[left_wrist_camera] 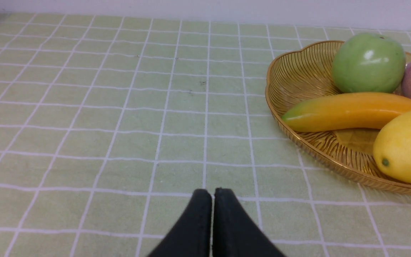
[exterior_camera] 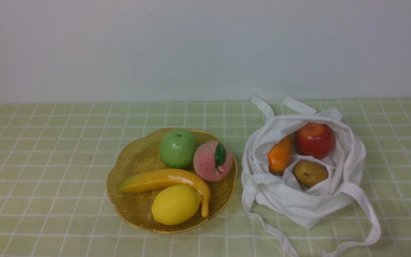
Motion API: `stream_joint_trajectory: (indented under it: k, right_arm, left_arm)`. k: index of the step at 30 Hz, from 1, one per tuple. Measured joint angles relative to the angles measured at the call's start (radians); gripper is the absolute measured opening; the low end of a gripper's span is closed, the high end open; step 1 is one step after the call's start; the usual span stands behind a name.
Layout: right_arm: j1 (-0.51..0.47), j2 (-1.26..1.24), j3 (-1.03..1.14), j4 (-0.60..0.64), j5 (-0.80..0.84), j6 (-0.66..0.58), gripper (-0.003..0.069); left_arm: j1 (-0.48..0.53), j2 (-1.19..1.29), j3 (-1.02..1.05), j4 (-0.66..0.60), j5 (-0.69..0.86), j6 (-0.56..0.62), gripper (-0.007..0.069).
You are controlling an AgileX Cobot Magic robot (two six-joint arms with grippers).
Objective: Take the fruit out of the bag on the green coffee tablecloth and place them on the plate.
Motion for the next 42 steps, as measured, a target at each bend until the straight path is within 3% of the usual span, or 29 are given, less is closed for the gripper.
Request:
stream_joint_trajectory:
  k: [42]
  right_arm:
    - [0.000,0.000,-0.001,-0.002,0.008,0.050,-0.0015]
  left_arm:
    - [0.000,0.000,0.000,0.000,0.000,0.000,-0.0008]
